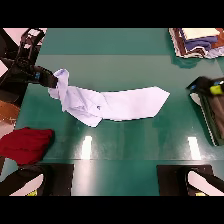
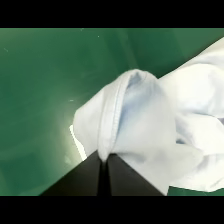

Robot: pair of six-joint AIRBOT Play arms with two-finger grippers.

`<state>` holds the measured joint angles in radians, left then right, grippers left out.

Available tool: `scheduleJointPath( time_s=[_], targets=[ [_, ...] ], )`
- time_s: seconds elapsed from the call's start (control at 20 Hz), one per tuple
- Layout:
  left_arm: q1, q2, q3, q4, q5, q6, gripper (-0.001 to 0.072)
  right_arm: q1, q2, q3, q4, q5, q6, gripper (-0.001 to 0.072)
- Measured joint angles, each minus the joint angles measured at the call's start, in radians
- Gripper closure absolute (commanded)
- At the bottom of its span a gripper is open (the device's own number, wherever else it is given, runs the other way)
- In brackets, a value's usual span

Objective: Fold the shirts.

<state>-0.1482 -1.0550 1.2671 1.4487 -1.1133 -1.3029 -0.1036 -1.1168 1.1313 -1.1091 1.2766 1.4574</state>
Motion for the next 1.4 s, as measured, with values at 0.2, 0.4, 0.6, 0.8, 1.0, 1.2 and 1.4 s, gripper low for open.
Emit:
scheduleJointPath(
  time_s=[0.2,0.4,0.6,0.8,1.0,1.2,1.4],
  targets=[
    [0.000,0.000,-0.003,-0.026,0.016,0.000,0.0680,0.108,0.072,-0.282,0.217,-0.028,-0.004,0.0083],
    [0.000,0.000,-0.003,-0.051,0.047,0.000,0.0680,0.309,0.054,-0.479,0.405,-0.220,0.000,0.0087],
    [0.000,0.000,-0.003,-0.061,0.059,0.001,0.0680,0.502,-0.066,-0.494,0.513,-0.397,0.006,0.0138],
    [0.000,0.000,-0.003,-0.063,0.063,0.002,0.0680,0.610,-0.199,-0.408,0.551,-0.478,0.006,0.0223],
    [0.000,0.000,-0.003,-0.065,0.063,0.002,0.0680,0.645,-0.275,-0.334,0.561,-0.499,0.007,0.0698],
    [0.000,0.001,0.001,-0.061,0.058,0.002,0.0680,0.642,-0.260,-0.309,0.557,-0.483,0.008,0.0699],
    [0.000,0.018,0.071,-0.032,0.054,0.002,0.0680,0.548,-0.116,-0.291,0.538,-0.453,0.008,0.0699]
  ],
)
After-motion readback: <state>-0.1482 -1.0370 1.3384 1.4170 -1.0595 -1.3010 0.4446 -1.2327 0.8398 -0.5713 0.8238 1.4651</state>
